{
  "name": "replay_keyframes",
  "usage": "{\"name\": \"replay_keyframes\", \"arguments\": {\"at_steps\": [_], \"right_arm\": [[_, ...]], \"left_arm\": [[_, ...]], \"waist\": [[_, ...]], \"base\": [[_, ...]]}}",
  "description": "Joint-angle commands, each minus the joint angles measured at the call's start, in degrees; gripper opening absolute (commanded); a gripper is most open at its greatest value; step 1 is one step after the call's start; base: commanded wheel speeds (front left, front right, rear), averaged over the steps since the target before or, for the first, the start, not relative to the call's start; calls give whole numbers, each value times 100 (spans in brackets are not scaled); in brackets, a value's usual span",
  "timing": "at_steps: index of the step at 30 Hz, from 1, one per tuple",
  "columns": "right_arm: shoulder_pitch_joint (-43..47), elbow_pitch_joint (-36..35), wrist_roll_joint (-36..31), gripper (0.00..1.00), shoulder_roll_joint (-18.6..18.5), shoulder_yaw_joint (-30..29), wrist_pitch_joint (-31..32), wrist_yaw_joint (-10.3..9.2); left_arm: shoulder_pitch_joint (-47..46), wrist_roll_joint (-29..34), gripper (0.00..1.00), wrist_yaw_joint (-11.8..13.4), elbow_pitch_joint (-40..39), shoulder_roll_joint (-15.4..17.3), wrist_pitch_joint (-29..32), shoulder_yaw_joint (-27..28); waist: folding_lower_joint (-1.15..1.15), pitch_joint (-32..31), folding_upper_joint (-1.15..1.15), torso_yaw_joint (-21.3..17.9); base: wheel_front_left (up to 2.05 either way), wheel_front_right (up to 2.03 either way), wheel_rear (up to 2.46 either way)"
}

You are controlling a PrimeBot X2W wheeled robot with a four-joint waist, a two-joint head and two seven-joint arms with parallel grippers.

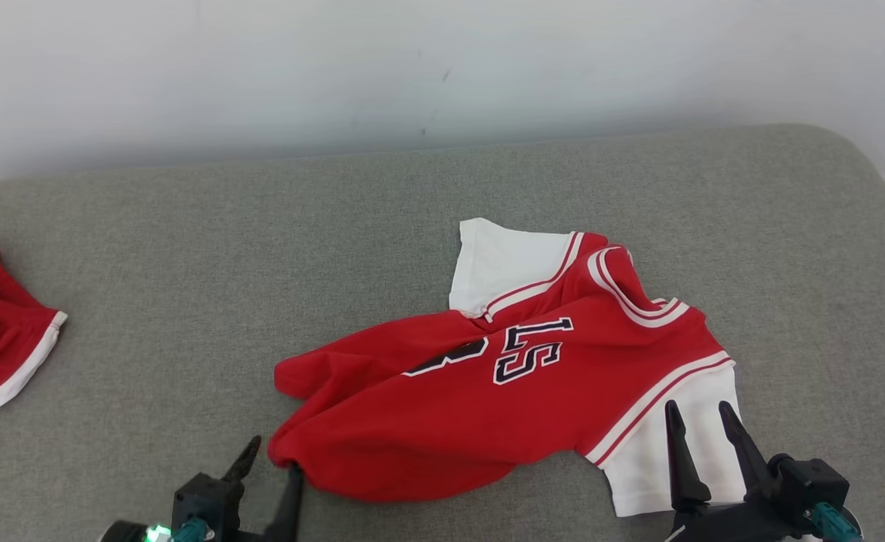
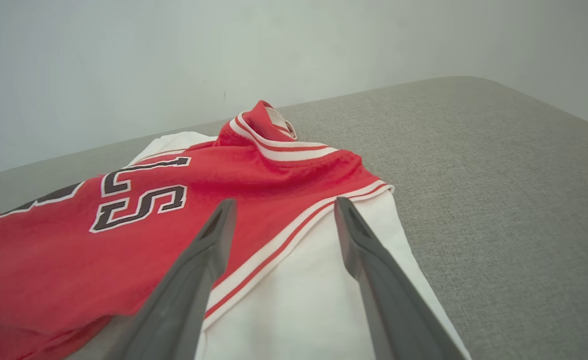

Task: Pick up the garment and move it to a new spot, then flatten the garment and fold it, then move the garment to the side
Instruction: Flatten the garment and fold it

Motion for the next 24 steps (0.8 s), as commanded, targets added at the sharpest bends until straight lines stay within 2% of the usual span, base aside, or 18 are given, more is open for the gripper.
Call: {"name": "replay_keyframes", "arguments": {"at_steps": [1,11,13,24], "right_arm": [[-3,-16,-2,100,-1,-25,-8,6],[43,-53,-47,100,-2,-58,-8,6],[54,-47,-53,100,-1,-55,-8,6],[14,9,-84,100,-3,-7,-8,6]], "left_arm": [[147,-63,100,22,57,-63,-55,23],[654,-484,100,44,236,-311,-337,121],[714,-486,100,34,272,-329,-307,47],[649,-537,100,-142,469,-878,-271,-376]], "waist": [[0,6,0,13],[0,43,0,106],[0,41,0,113],[0,-8,0,15]], "base": [[0,0,0],[0,0,0],[0,0,0],[0,0,0]]}}
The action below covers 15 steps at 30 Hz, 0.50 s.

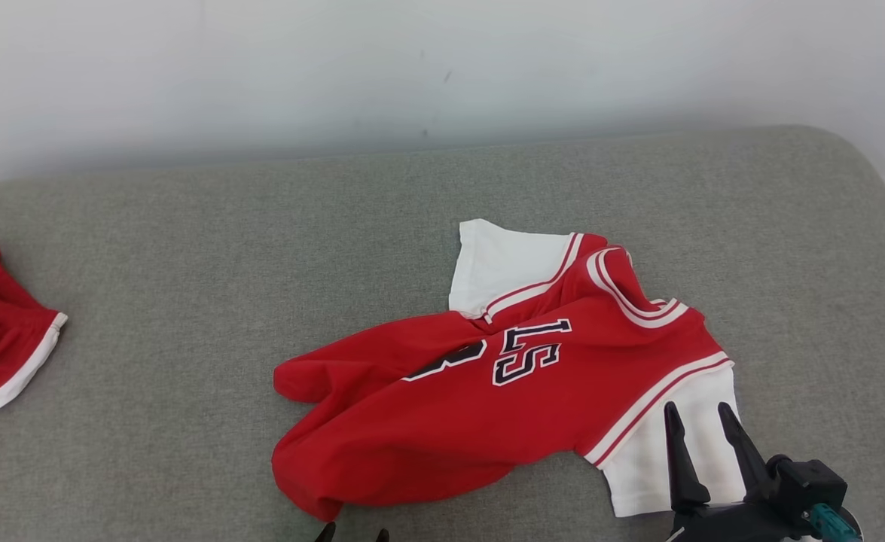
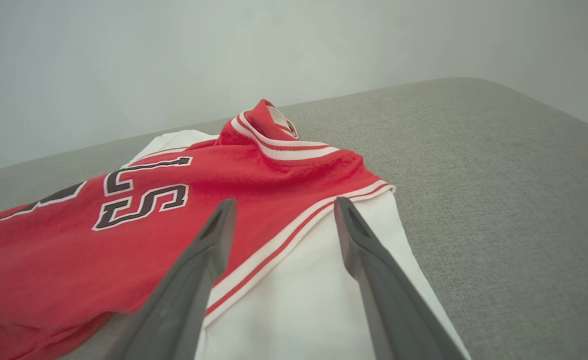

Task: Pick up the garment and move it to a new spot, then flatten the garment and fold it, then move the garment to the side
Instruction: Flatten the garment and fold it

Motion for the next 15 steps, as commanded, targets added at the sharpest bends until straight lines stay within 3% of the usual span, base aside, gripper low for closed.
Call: {"name": "replay_keyframes", "arguments": {"at_steps": [1,13,14,15], "right_arm": [[11,-3,-22,100,-5,-3,-8,6],[37,19,-85,100,-3,-15,-8,6],[34,20,-87,100,-3,-13,-8,6],[35,22,-89,100,-2,-6,-8,6]], "left_arm": [[-27,-46,100,-5,39,19,-42,20],[-454,-70,100,-307,759,-174,-581,212],[-494,-118,95,-357,783,-220,-626,255],[-513,-114,48,-382,829,-226,-662,278]], "waist": [[0,-2,0,-19],[0,-28,0,-37],[0,-27,0,-29],[0,-31,0,-25]], "base": [[0,0,0],[0,0,0],[0,0,0],[0,0,0]]}}
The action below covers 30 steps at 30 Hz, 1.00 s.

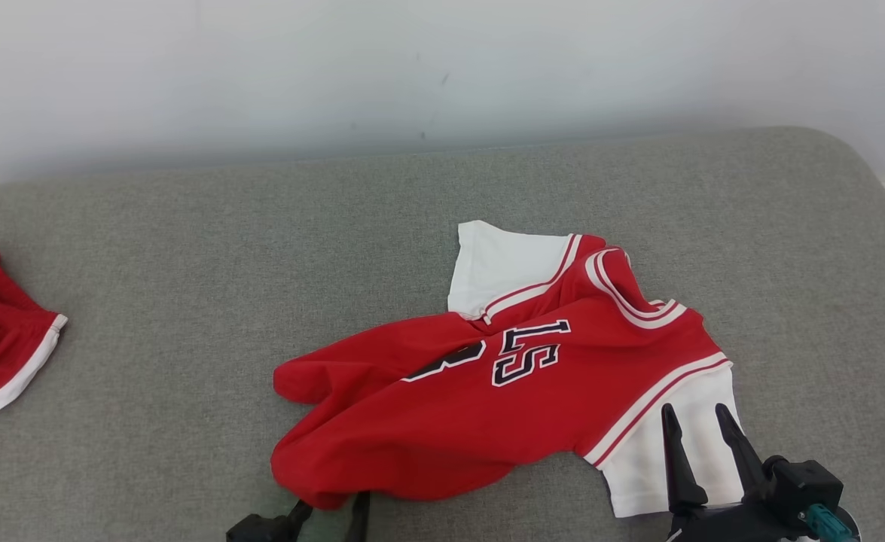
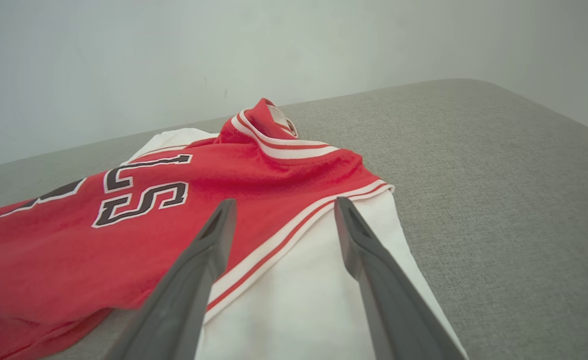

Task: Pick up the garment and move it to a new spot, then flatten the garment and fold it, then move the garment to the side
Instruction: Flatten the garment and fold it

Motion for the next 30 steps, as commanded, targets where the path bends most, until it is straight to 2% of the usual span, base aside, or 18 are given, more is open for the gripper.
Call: {"name": "replay_keyframes", "arguments": {"at_steps": [1,4,10,12,21,25,30], "right_arm": [[37,0,-20,100,-3,4,-8,6],[76,-6,-3,100,-2,-23,-8,6],[128,6,51,100,-2,-46,-8,6],[106,4,71,100,-1,-36,-8,6],[66,-24,110,100,-2,-46,-8,6],[22,-20,116,100,-2,-60,-8,6],[-36,14,107,100,-2,-53,-8,6]], "left_arm": [[-80,62,0,-40,79,5,-76,36],[-65,95,0,-44,52,22,-148,152],[228,142,0,-42,-331,367,12,120],[340,77,0,-82,-639,540,261,66],[818,34,0,330,-2564,1410,1424,35],[719,60,0,349,-3026,1541,1627,49],[224,113,0,131,-2940,1465,1685,41]], "waist": [[0,-7,0,10],[0,0,0,59],[0,-5,0,201],[0,-9,0,239],[0,70,0,265],[0,114,0,221],[0,157,0,162]], "base": [[0,0,0],[0,0,0],[0,0,0],[0,0,0],[0,0,0],[0,0,0],[0,0,0]]}}
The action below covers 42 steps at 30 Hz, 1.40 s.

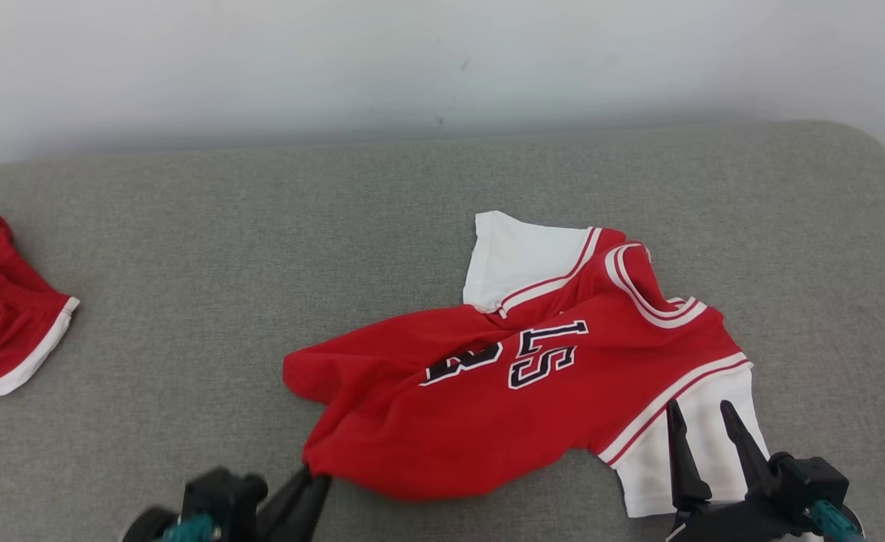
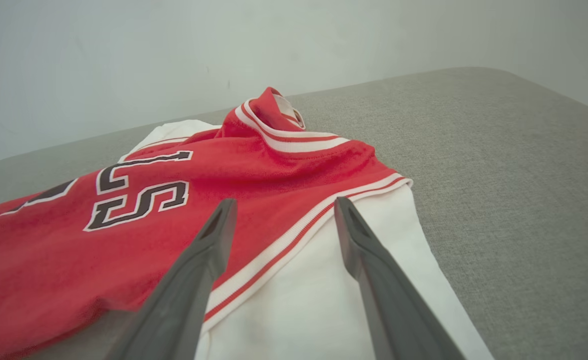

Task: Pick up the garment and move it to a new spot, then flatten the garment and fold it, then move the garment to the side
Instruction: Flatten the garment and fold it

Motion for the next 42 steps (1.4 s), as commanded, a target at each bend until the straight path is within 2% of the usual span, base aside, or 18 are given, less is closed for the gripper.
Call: {"name": "replay_keyframes", "arguments": {"at_steps": [1,3,8,9,15,20,25,27,32,35,42], "right_arm": [[-58,11,32,100,-2,2,-8,6],[-131,34,27,100,-3,34,-8,6],[-235,63,31,100,-4,84,-8,6],[-254,82,27,100,-3,113,-8,6],[-341,113,6,100,-2,82,-8,6],[-348,137,-28,100,-2,59,-8,6],[-302,185,-83,100,-2,49,-8,6],[-294,212,-85,100,-3,70,-8,6],[-201,247,-74,100,-2,63,-8,6],[-114,243,-46,100,-2,80,-8,6],[4,213,-42,100,-2,41,-8,6]], "left_arm": [[-233,56,0,-66,140,-66,-43,33],[-624,164,0,-224,506,-84,-50,11],[-1577,197,0,-642,1594,-429,-240,29],[-1754,294,0,-721,1848,-398,-223,-7],[-2574,247,0,-1211,3262,-712,-292,-99],[-3085,241,0,-1468,4361,-938,-506,-191],[-3459,297,0,-1574,5277,-1234,-878,-318],[-3570,339,99,-1591,5581,-1335,-1065,-389],[-3522,236,100,-1610,6064,-1586,-1584,-333],[-3347,212,100,-1532,6140,-1658,-1736,-271],[-2781,211,100,-1323,5442,-1743,-1878,-110]], "waist": [[0,28,0,-40],[0,53,0,-116],[0,111,0,-365],[0,131,0,-432],[0,222,0,-707],[0,250,0,-788],[0,158,0,-715],[0,100,0,-679],[0,-31,0,-506],[0,-75,0,-390],[0,-112,0,-155]], "base": [[0,0,0],[0,0,0],[0,0,0],[0,0,0],[0,0,0],[0,0,0],[0,0,0],[0,0,0],[0,0,0],[0,0,0],[0,0,0]]}}
